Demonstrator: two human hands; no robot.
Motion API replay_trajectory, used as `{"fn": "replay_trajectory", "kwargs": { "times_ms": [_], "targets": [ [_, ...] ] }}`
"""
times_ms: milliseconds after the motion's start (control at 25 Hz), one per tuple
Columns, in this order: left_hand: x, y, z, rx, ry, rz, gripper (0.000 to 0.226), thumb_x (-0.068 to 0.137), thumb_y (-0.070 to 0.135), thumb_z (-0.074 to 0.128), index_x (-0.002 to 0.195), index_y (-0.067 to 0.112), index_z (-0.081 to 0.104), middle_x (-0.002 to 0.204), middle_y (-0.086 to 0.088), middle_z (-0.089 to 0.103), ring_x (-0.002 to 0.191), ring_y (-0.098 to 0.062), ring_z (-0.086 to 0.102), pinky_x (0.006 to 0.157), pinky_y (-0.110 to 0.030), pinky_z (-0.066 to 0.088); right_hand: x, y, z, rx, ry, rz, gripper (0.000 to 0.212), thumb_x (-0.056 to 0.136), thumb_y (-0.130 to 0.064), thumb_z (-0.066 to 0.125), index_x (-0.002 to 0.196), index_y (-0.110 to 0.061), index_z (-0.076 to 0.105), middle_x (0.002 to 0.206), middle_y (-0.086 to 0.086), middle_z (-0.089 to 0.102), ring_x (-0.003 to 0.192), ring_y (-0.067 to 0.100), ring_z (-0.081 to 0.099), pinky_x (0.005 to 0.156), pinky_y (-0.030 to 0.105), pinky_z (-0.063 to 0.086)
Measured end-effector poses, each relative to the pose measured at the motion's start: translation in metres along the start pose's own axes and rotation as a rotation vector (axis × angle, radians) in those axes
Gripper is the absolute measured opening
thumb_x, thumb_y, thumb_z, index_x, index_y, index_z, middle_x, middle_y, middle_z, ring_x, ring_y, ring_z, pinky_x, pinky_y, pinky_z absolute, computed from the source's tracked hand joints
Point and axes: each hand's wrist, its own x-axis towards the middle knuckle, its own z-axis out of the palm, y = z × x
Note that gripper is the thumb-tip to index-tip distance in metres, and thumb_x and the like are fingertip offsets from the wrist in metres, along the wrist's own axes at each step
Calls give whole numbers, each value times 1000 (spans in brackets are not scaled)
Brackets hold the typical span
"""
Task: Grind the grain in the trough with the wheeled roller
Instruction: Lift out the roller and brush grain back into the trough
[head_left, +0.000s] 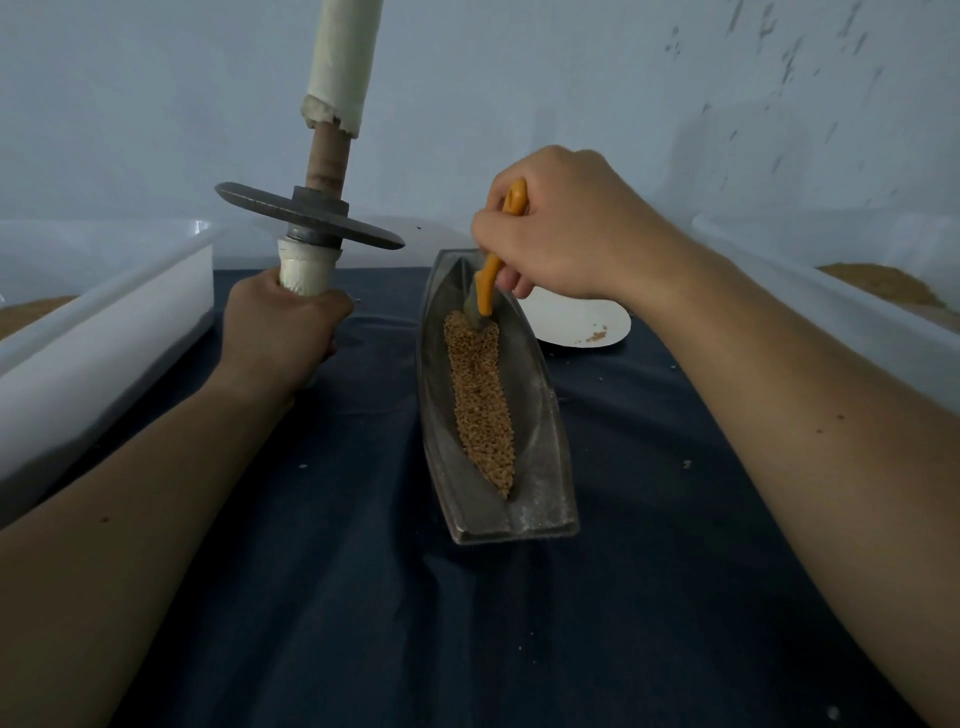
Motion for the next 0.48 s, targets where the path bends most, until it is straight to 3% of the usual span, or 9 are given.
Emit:
{"fn": "replay_trajectory", "kwargs": {
  "times_ms": [160,280,480],
  "targets": [
    [0,0,0,9,-10,0,28,72,35,75,91,20,63,78,-5,68,56,-10,64,47,-22,52,-1,-1,3,-3,126,-35,22,89,-28,54,84,-15,71,69,0,71,64,14,70,69,39,62],
    [-1,1,0,-1,-15,6,27,71,35,75,88,17,64,73,-5,66,53,-9,62,47,-23,50,-3,0,6,-51,46,-38,19,93,-27,53,89,-20,70,73,-5,70,69,10,69,74,38,60],
    [-1,1,1,-4,-15,8,26,70,34,75,85,16,64,68,-5,64,49,-7,59,46,-25,52,-3,-7,-2,-7,-92,22,30,90,-24,50,84,-3,70,63,2,73,57,12,72,67,39,63]
  ]
}}
